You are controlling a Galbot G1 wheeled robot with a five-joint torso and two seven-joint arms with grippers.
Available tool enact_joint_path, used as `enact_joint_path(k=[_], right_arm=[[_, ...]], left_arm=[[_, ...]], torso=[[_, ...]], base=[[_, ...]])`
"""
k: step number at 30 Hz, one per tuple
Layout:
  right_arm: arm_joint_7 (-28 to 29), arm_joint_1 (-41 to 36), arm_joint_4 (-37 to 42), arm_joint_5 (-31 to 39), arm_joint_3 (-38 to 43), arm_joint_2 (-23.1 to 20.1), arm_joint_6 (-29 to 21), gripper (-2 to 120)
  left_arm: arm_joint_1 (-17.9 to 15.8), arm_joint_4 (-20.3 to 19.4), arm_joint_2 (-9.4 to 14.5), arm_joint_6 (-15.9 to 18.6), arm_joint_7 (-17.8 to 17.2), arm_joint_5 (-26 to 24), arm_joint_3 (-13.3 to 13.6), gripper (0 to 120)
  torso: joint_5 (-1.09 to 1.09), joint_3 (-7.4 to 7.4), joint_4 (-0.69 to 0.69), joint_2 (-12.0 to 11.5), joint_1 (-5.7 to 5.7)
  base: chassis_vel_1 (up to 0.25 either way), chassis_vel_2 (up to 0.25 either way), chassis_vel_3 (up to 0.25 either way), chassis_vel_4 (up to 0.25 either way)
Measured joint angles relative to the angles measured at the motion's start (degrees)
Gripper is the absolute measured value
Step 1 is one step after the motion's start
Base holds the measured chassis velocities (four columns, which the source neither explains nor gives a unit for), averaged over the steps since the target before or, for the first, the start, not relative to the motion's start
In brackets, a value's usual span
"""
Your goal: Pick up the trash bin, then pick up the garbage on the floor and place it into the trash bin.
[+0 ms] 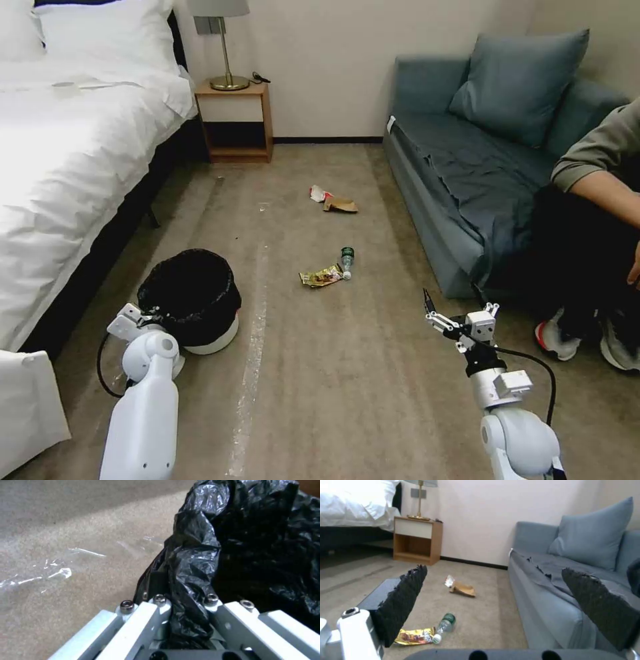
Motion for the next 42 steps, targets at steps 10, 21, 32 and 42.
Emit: enact_joint_path(k=[10,21,32,42], right_arm=[[2.89,0.95,0.21,-0.65,-1.63,0.05,-0.04,100],[9.43,2.35,-1.51,-1.22,-4.26,0.42,2.14,100],[7.4,1.69,-1.4,-1.48,-2.71,0.68,2.99,100],[5.84,2.39,-2.39,0.02,-2.82,0.92,3.01,100]], left_arm=[[8.14,-15.39,0.3,0.41,6.34,8.73,-0.71,4],[16.65,-30.18,0.91,2.58,14.67,14.8,-3.31,4],[21.13,-33.54,-1.54,-0.45,16.64,17.98,-3.37,4],[20.41,-31.37,-1.75,-2.22,18.01,19.47,-2.81,4]], torso=[[0.07,-0.02,0.0,0.0,0.0],[0.07,-0.02,0.02,0.01,0.0],[0.07,-0.02,0.02,0.01,0.0],[0.08,-0.02,0.02,0.02,0.0]], base=[[0.0,0.0,0.0,0.0],[0.0,0.0,0.0,0.0],[0.0,0.0,0.0,0.0],[0.0,0.0,0.0,0.0]])
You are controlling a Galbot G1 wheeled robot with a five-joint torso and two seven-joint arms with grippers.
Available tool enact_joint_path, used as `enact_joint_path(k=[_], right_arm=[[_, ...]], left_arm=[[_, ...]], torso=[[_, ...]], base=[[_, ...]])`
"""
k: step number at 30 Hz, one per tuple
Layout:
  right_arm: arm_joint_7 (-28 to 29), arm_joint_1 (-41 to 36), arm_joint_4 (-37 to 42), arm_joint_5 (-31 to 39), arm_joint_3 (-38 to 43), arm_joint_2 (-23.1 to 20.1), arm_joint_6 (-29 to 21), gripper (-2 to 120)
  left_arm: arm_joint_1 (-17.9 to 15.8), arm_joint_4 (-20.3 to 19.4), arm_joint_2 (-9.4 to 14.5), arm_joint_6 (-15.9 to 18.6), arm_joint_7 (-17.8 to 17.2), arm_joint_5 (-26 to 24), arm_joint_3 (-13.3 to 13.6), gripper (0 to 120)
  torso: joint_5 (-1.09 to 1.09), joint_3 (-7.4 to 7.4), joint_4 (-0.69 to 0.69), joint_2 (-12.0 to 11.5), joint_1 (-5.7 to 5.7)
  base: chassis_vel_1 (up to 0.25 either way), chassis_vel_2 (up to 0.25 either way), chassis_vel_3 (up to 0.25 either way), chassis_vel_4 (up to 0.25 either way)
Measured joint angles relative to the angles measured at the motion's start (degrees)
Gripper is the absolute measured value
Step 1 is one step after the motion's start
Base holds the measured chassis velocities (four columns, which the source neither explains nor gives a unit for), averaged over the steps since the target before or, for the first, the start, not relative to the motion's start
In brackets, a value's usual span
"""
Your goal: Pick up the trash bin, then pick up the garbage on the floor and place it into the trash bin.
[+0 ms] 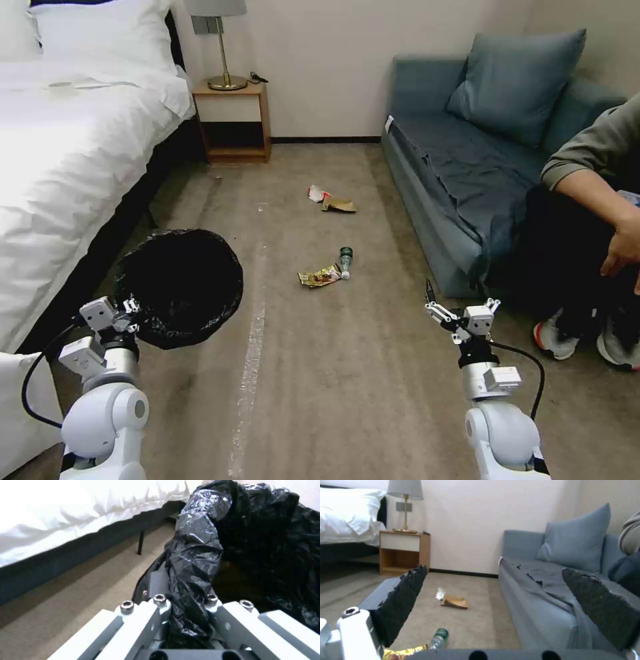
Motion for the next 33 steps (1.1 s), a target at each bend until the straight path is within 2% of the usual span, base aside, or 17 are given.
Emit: enact_joint_path(k=[7,33], right_arm=[[-0.92,0.14,-0.15,0.57,0.06,-0.05,-0.13,100],[-2.75,-0.11,-0.62,1.92,0.43,-0.08,-0.22,100]], left_arm=[[-0.92,0.59,0.17,0.37,-0.24,-0.56,0.21,4],[-2.08,1.45,-0.02,0.43,0.02,0.69,-0.25,4]], torso=[[0.0,0.0,0.0,0.0,0.0],[0.0,0.0,0.0,0.0,0.0]], base=[[-0.021,0.01,0.028,-0.019],[-0.086,0.083,0.082,-0.085]])
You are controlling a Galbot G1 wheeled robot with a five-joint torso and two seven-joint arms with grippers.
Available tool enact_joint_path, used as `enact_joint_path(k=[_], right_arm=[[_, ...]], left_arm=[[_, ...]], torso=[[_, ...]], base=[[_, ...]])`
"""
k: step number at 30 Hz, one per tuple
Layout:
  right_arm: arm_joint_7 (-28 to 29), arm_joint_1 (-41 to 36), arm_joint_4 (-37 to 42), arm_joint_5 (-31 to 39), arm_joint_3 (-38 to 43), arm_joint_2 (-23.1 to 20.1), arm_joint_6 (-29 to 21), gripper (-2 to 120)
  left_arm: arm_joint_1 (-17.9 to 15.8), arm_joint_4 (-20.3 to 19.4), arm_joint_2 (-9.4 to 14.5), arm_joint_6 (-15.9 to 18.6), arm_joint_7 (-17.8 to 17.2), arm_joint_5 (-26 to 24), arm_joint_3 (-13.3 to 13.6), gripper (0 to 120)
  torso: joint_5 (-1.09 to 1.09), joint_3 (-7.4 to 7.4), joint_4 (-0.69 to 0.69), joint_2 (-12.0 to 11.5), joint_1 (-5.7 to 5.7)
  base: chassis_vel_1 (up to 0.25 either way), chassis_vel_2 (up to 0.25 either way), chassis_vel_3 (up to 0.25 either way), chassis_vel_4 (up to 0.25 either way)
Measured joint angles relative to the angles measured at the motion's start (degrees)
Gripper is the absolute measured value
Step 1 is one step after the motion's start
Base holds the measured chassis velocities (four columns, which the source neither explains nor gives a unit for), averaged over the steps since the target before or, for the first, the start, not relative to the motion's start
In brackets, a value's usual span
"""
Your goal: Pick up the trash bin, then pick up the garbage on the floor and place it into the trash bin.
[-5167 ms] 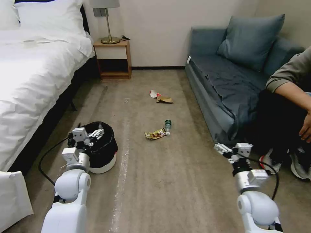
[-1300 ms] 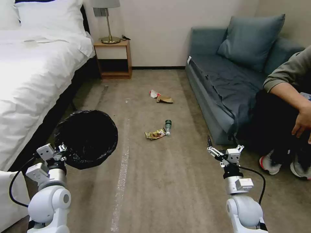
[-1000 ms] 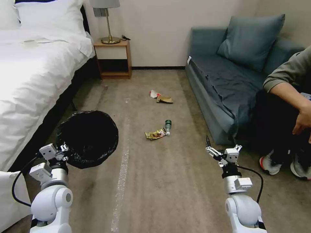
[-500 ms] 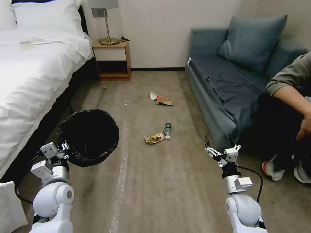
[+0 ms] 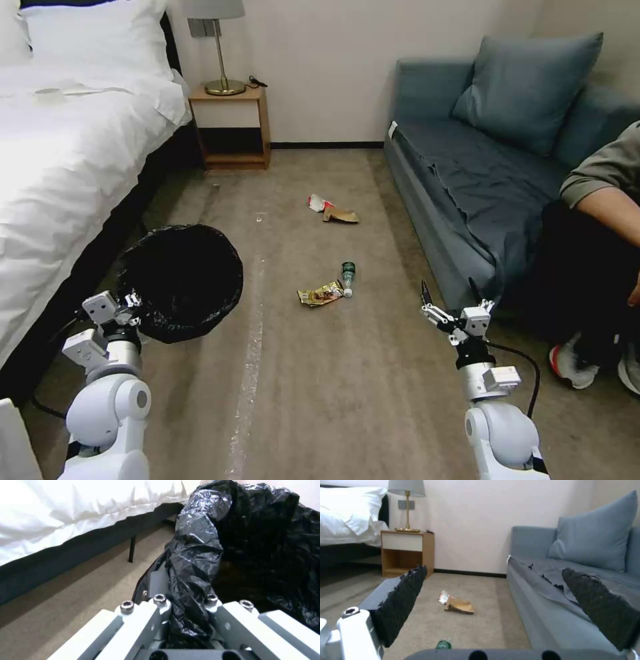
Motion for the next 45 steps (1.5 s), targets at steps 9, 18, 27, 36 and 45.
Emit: enact_joint_path(k=[9,18,27,36,45], right_arm=[[-0.23,-0.17,0.09,-0.02,-0.02,0.0,0.03,100],[-0.63,-0.11,0.05,-0.82,-0.05,0.1,0.14,100],[-0.79,-0.09,0.15,-0.85,-0.06,0.02,0.13,100],[-1.24,-0.19,0.12,-0.97,-0.07,0.07,0.13,100],[-2.11,-0.5,-0.14,-1.09,0.05,0.16,0.39,100]], left_arm=[[0.44,-0.16,-0.05,-0.08,0.02,0.07,-0.33,4],[0.65,-0.21,-0.27,-0.49,-0.13,1.03,-0.29,4],[0.69,-0.45,-0.32,-0.49,-0.13,1.19,-0.3,4],[0.8,-0.39,-0.53,-0.74,-0.84,1.18,-0.51,4],[0.75,-0.2,-0.48,-0.85,-1.55,1.68,-1.3,4]], torso=[[0.0,0.0,0.0,0.0,0.0],[0.0,0.0,0.0,0.0,0.0],[0.0,0.0,0.0,0.0,0.0],[0.0,0.0,0.0,0.0,0.0],[0.0,0.0,-0.01,0.0,0.0]], base=[[-0.087,0.098,0.084,-0.091],[-0.093,0.094,0.093,-0.107],[-0.116,0.106,0.112,-0.112],[-0.103,0.104,0.116,-0.099],[-0.117,0.105,0.106,-0.114]])
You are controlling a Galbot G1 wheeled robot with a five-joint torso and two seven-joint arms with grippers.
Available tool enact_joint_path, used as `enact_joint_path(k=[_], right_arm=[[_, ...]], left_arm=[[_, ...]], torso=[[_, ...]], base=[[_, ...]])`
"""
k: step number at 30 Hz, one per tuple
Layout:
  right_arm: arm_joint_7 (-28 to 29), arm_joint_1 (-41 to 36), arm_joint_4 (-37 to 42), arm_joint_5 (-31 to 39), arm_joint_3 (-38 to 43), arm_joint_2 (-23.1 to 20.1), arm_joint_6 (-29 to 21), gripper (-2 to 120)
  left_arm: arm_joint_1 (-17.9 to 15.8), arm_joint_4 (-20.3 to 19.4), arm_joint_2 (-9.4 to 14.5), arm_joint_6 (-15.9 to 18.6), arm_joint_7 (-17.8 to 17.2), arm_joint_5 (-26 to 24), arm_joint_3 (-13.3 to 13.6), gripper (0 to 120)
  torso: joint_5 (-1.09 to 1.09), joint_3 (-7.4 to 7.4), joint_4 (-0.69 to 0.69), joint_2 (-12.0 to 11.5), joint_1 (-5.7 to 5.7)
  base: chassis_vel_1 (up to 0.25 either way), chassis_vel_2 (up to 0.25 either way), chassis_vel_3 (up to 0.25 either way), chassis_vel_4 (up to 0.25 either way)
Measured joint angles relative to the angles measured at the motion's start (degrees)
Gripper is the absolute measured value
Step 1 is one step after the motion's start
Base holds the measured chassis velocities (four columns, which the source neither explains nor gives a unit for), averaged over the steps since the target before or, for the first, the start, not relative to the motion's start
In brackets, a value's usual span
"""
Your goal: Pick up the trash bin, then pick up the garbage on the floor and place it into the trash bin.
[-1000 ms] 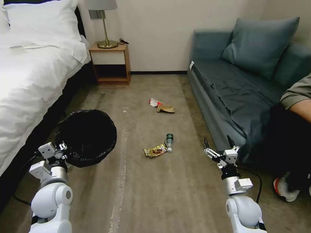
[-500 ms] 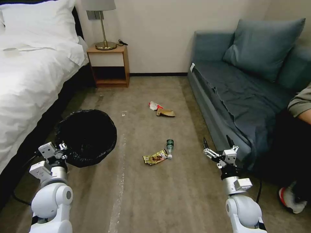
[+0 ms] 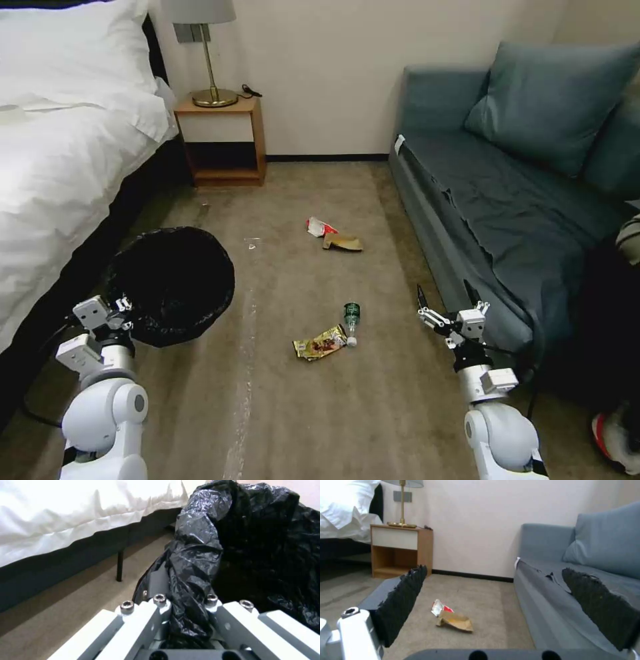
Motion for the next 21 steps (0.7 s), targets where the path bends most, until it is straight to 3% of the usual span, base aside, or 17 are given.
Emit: enact_joint_path(k=[21], right_arm=[[-0.79,-0.3,-0.7,-0.83,-0.31,0.2,1.1,100]], left_arm=[[0.46,-0.06,-0.23,-0.74,-0.03,-0.01,-0.16,4]], torso=[[0.0,0.0,0.01,0.0,0.0]], base=[[-0.116,0.122,0.118,-0.121]])
